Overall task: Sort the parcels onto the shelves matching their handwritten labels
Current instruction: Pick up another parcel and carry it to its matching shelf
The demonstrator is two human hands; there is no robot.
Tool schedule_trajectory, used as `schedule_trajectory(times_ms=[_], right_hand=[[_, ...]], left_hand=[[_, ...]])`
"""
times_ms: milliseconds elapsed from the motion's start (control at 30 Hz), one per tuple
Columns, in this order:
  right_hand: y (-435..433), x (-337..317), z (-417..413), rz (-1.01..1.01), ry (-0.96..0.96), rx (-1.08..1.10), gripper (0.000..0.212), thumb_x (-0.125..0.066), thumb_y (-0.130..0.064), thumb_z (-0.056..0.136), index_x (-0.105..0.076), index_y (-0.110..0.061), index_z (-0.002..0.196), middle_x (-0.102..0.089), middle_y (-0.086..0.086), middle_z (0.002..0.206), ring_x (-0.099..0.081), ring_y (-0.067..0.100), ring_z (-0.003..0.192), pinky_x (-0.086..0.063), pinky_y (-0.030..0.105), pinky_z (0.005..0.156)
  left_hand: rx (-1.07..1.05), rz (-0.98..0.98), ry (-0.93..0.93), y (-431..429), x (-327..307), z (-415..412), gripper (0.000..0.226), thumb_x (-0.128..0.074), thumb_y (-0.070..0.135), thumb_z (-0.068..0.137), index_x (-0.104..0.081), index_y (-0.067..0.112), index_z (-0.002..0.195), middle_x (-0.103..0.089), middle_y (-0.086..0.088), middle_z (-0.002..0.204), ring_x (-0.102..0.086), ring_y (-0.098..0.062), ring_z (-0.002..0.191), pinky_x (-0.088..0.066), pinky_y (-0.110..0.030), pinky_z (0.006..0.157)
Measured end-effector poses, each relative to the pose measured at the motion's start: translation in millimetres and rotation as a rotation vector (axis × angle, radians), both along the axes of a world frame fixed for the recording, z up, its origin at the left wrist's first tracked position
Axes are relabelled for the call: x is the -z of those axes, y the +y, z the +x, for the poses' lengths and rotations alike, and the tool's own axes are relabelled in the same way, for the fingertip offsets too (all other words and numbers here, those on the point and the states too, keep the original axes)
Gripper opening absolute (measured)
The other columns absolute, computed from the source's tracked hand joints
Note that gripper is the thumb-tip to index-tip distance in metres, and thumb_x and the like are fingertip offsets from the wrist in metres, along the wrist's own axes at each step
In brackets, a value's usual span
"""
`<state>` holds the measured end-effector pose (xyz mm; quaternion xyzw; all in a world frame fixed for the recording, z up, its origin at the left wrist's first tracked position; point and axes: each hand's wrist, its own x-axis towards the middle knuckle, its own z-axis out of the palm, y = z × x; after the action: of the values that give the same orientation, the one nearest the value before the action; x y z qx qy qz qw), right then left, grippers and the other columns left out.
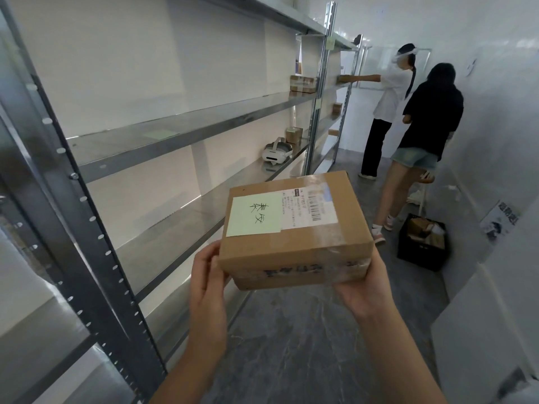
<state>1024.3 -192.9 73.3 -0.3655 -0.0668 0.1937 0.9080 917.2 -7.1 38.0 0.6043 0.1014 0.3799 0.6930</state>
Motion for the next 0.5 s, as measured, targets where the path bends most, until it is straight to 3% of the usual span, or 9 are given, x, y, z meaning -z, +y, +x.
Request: schedule_trajectory(times_ms=[100, 200, 267, 333, 367, 400, 500], right_hand=[[-6, 5, 6, -0.017, 0.023, -0.003, 0.060, -0.031, -0.042, 0.104, -0.084, -0.017, 0.091, -0.079, 0.009, 0.104, -0.077, 0.022, 0.089, -0.064, 0.037, 0.072], [-10, 8, 14, -0.065, 0.003, 0.027, 0.052, -0.038, -0.045, 0.096, -0.084, -0.020, 0.092, -0.079, 0.008, 0.106, -0.077, 0.022, 0.091, -0.060, 0.042, 0.084], [-13, 7, 21, -0.091, 0.000, 0.038, 0.062, -0.029, -0.046, 0.103, -0.084, -0.022, 0.088, -0.080, 0.005, 0.102, -0.077, 0.020, 0.088, -0.060, 0.041, 0.081], [-14, 2, 26, -0.153, 0.013, 0.039, 0.066, -0.025, -0.046, 0.105, -0.084, -0.024, 0.086, -0.080, 0.002, 0.098, -0.077, 0.019, 0.085, -0.062, 0.040, 0.077], [-13, 0, 30, -0.179, 0.024, 0.051, 0.064, -0.027, -0.048, 0.105, -0.084, -0.024, 0.089, -0.079, 0.003, 0.100, -0.077, 0.020, 0.086, -0.062, 0.041, 0.078], [-10, -4, 33, -0.203, 0.028, 0.074, 0.060, -0.028, -0.049, 0.104, -0.081, -0.022, 0.097, -0.078, 0.004, 0.103, -0.076, 0.021, 0.089, -0.060, 0.041, 0.081], [-2, -14, 43, -0.217, 0.059, 0.191, 0.045, -0.035, -0.046, 0.104, -0.070, -0.019, 0.111, -0.075, 0.005, 0.105, -0.070, 0.026, 0.097, -0.052, 0.044, 0.094]], left_hand=[[0.053, 0.098, 0.066, 13, -6, 5, 0.039, -0.057, 0.019, 0.093, -0.054, 0.035, 0.128, -0.067, 0.021, 0.113, -0.063, 0.001, 0.107, -0.056, -0.033, 0.097], [0.159, 0.165, 0.152, 31, -10, 9, 0.078, -0.070, 0.052, 0.073, -0.034, 0.049, 0.143, -0.047, 0.011, 0.146, -0.053, -0.001, 0.123, -0.050, -0.039, 0.103], [0.260, 0.216, 0.179, 42, -12, 12, 0.103, -0.078, 0.065, 0.059, -0.017, 0.063, 0.141, -0.030, 0.018, 0.157, -0.039, -0.006, 0.140, -0.039, -0.047, 0.113], [0.372, 0.287, 0.159, 48, -13, 12, 0.117, -0.088, 0.039, 0.060, -0.011, 0.060, 0.145, -0.026, 0.022, 0.159, -0.029, -0.008, 0.148, -0.030, -0.055, 0.117], [0.423, 0.319, 0.145, 50, -11, 13, 0.116, -0.088, 0.025, 0.062, -0.013, 0.054, 0.147, -0.031, 0.020, 0.158, -0.031, -0.007, 0.147, -0.032, -0.054, 0.116], [0.464, 0.338, 0.134, 49, -12, 14, 0.111, -0.088, 0.025, 0.062, -0.021, 0.050, 0.147, -0.038, 0.018, 0.154, -0.037, -0.007, 0.144, -0.038, -0.049, 0.114], [0.487, 0.273, 0.129, 41, -12, 11, 0.110, -0.091, 0.057, 0.040, -0.044, 0.036, 0.137, -0.058, 0.014, 0.139, -0.054, -0.007, 0.131, -0.048, -0.025, 0.105]])
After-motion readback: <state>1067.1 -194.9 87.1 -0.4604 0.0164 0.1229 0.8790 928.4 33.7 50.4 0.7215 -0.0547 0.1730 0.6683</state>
